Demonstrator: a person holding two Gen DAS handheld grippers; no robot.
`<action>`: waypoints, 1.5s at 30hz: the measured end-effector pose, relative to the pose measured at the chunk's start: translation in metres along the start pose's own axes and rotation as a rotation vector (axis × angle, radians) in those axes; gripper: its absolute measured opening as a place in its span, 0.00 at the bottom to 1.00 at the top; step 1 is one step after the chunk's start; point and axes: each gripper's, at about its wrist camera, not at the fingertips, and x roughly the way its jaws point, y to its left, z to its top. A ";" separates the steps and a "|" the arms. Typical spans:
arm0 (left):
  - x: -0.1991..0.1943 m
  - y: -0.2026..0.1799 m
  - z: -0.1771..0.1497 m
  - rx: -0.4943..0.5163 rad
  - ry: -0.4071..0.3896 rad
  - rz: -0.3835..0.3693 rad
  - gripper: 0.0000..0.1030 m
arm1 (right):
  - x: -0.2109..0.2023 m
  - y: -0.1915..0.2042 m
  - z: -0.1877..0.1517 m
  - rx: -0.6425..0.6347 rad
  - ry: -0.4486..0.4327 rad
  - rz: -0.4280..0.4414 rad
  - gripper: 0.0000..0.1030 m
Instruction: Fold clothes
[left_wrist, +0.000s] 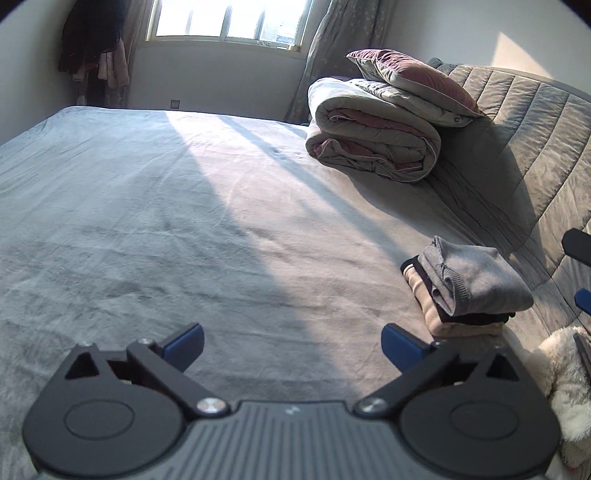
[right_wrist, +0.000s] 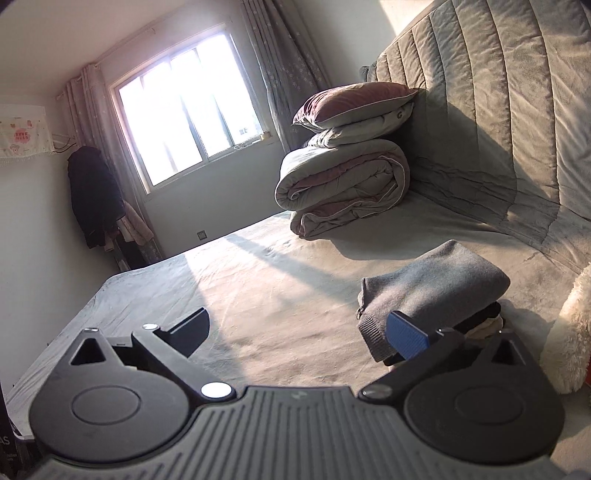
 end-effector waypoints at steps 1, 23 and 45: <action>-0.004 0.007 -0.004 0.007 0.011 0.004 0.99 | -0.001 0.007 -0.006 0.003 0.003 -0.001 1.00; 0.031 0.131 -0.105 0.040 0.130 0.210 1.00 | 0.048 0.085 -0.168 -0.097 0.219 -0.064 1.00; 0.056 0.139 -0.126 0.066 -0.024 0.261 1.00 | 0.090 0.090 -0.233 -0.311 0.329 -0.170 1.00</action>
